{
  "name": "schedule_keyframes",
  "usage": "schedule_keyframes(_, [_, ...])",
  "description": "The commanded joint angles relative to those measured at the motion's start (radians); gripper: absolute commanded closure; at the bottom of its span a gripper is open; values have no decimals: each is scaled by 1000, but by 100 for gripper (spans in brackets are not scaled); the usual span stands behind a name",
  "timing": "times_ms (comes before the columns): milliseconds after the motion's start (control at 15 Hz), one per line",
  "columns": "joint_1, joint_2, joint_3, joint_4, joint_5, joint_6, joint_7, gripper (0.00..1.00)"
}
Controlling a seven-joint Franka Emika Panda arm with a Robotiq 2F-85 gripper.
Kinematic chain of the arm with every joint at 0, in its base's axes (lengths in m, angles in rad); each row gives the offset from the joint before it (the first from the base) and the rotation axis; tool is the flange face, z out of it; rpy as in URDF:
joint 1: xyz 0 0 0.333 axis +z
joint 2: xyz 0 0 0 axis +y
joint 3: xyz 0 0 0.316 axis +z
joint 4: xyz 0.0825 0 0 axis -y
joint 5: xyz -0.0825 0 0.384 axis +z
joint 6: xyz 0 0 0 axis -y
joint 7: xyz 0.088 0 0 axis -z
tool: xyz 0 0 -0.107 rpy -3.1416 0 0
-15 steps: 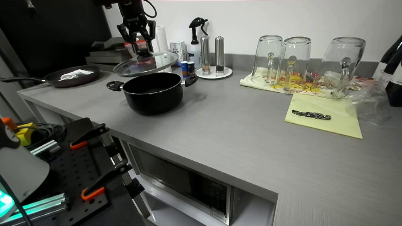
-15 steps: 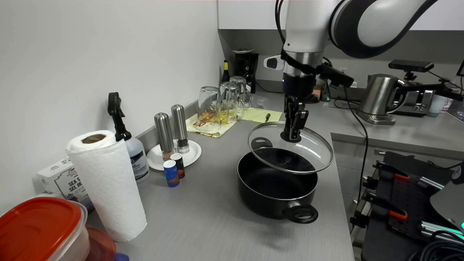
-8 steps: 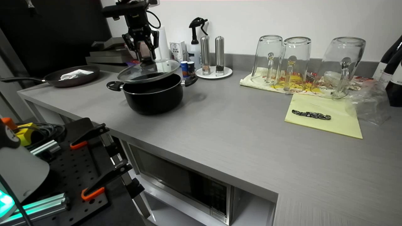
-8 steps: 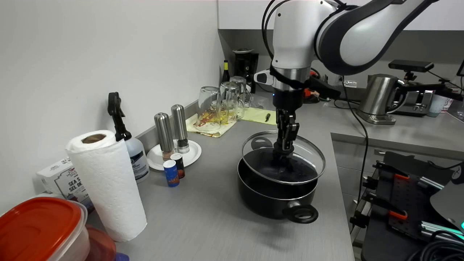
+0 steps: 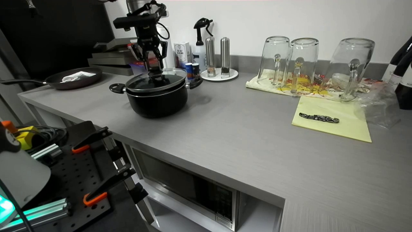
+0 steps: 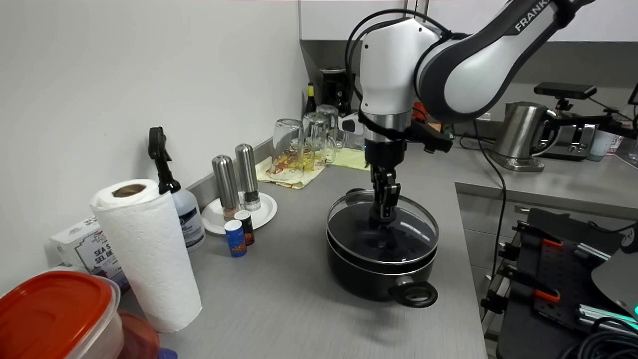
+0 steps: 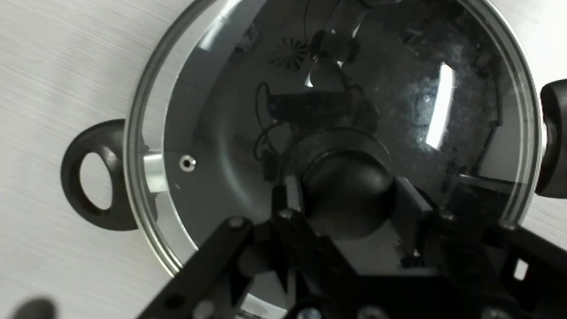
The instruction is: Put the lid on the pot
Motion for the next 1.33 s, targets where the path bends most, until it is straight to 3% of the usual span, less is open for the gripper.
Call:
schedule_keyframes(0, [-2, 30, -3, 44, -25, -4, -12, 75])
schedule_keyframes(600, [-4, 65, -2, 62, -21, -4, -17, 75])
schedule_keyframes(1267, [-11, 5, 16, -11, 16, 2, -61, 75])
